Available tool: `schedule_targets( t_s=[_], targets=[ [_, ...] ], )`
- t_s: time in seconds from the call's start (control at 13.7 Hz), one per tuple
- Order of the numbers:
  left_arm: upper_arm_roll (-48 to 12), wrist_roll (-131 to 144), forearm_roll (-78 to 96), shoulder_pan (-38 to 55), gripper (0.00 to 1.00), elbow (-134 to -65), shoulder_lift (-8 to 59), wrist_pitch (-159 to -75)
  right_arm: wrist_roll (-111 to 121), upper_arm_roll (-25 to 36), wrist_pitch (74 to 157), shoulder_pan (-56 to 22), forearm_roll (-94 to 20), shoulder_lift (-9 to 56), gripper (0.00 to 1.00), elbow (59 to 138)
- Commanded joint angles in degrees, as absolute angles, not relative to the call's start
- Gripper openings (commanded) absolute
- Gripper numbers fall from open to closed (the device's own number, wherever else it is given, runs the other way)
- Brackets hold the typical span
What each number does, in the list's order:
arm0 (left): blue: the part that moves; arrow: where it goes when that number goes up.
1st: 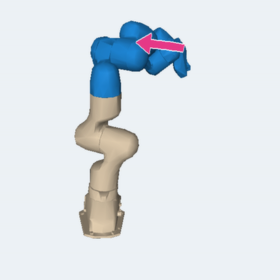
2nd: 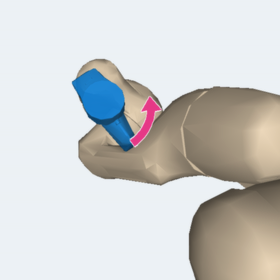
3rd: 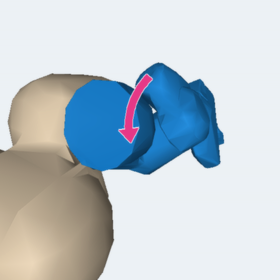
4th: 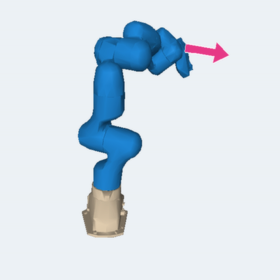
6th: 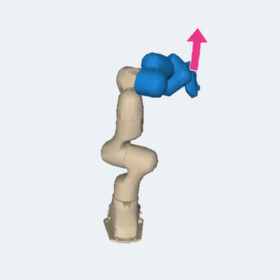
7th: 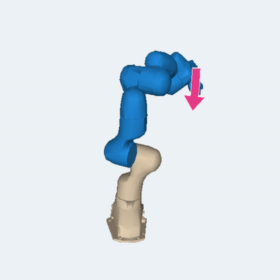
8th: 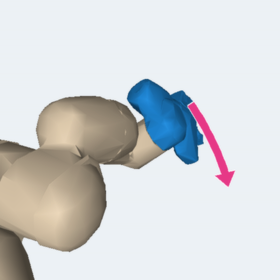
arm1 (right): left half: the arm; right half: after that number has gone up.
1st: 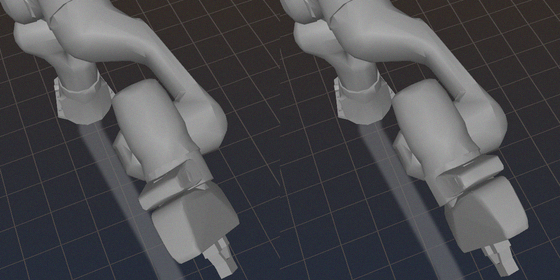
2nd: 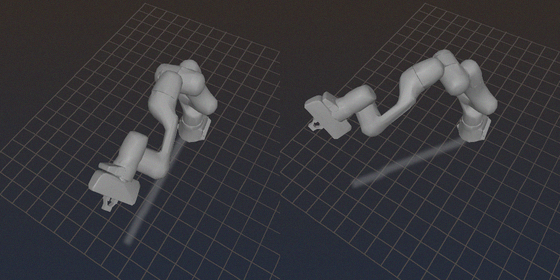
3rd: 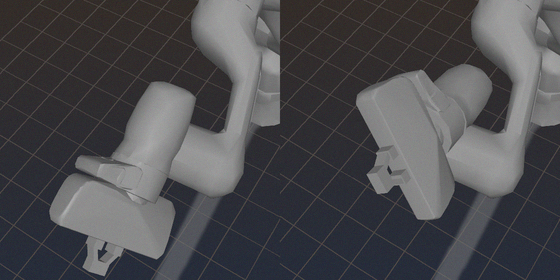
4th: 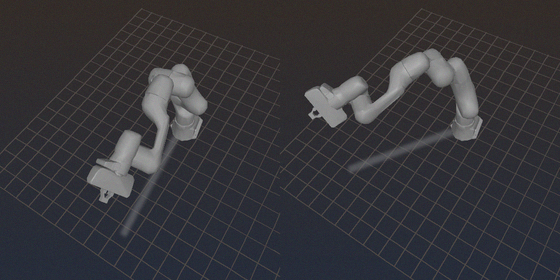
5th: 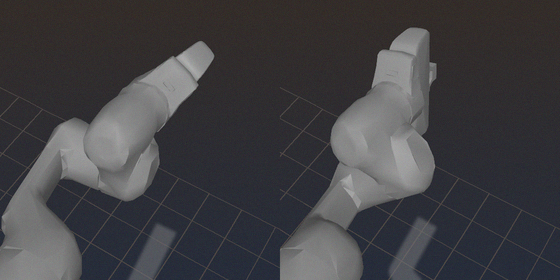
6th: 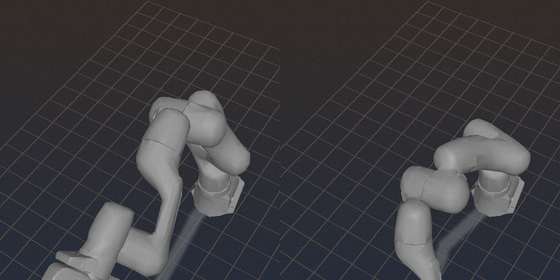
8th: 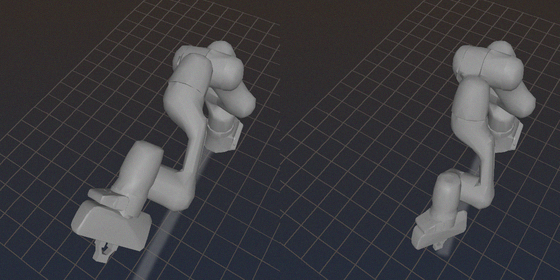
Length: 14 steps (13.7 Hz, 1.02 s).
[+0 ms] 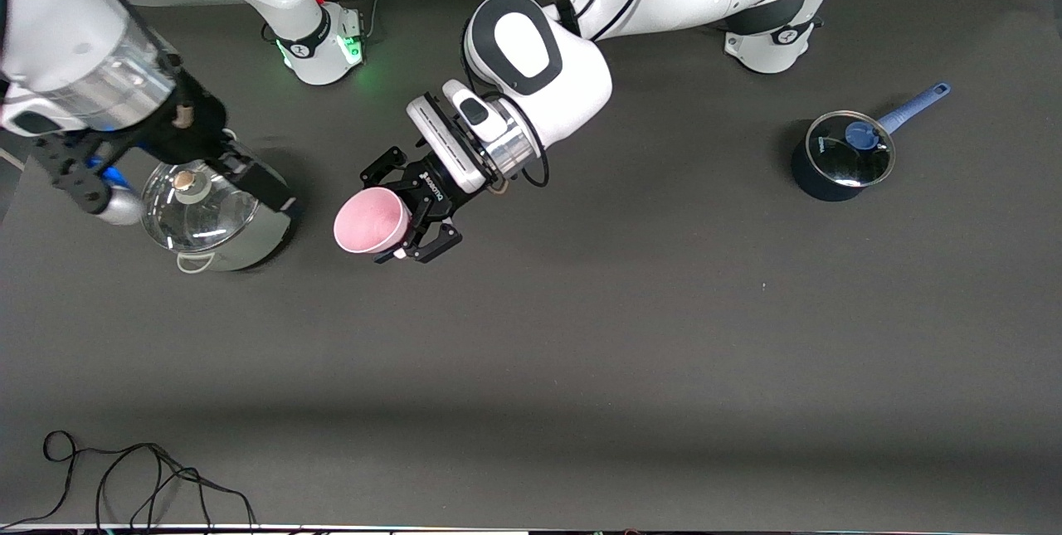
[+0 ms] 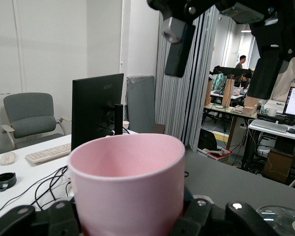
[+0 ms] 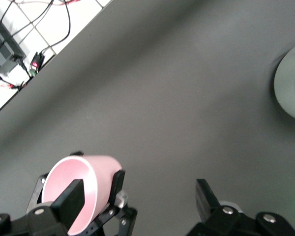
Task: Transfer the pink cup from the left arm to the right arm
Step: 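Close the right gripper on the cup held by the left gripper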
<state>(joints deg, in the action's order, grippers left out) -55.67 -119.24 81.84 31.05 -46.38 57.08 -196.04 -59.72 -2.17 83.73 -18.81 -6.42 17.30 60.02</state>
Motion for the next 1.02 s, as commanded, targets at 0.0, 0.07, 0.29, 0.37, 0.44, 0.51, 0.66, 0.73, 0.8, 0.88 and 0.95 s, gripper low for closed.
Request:
schedule_targets(
  t_s=[0.0, 0.07, 0.29, 0.37, 0.44, 0.51, 0.66, 0.73, 0.8, 0.88, 0.95],
  targets=[
    [-54.58, -117.6, 81.04, 32.26, 0.0, -45.44, 56.51, -196.79, -62.4, -4.56, 82.0, -18.54, -6.94, 18.98, 1.0, 56.87],
    [-54.58, -117.6, 81.04, 32.26, 0.0, -45.44, 56.51, -196.79, -62.75, -5.18, 82.0, -18.63, -6.94, 18.98, 1.0, 56.87],
    [-54.58, -117.6, 81.04, 32.26, 0.0, -45.35, 56.51, -196.79, -63.89, -5.45, 82.79, -18.54, -6.94, 19.16, 1.0, 56.78],
    [-54.58, -117.6, 81.04, 32.26, 0.0, -45.44, 56.51, -196.87, -63.98, -5.54, 82.88, -18.54, -7.03, 19.77, 1.0, 56.78],
    [-54.58, -117.51, 81.04, 32.26, 0.0, -45.44, 56.51, -196.87, -64.16, -5.54, 82.97, -18.54, -7.47, 20.65, 1.0, 56.78],
    [-54.58, -116.81, 81.04, 32.43, 0.0, -45.44, 56.51, -196.79, -64.16, -5.54, 83.4, -18.54, -8.08, 21.18, 1.0, 56.78],
    [-54.58, -116.37, 80.25, 32.43, 0.0, -45.44, 56.51, -196.87, -64.16, -5.54, 84.63, -18.54, -8.09, 22.49, 1.0, 56.78],
    [-54.58, -116.11, 80.16, 32.43, 0.0, -45.44, 56.51, -196.79, -64.16, -5.54, 85.42, -18.54, -8.09, 22.76, 1.0, 56.78],
    [-54.58, -115.49, 80.07, 32.43, 0.0, -45.44, 56.51, -196.79, -64.16, -5.54, 85.78, -18.54, -8.09, 23.11, 1.0, 56.78],
    [-54.58, -115.23, 79.81, 32.43, 0.0, -45.44, 56.51, -196.79, -64.33, -5.54, 85.78, -18.54, -8.09, 23.29, 1.0, 56.78],
    [-54.49, -114.79, 79.8, 32.43, 0.0, -45.44, 56.51, -196.79, -64.34, -5.71, 85.78, -18.54, -8.09, 23.2, 0.99, 56.78]
  ],
)
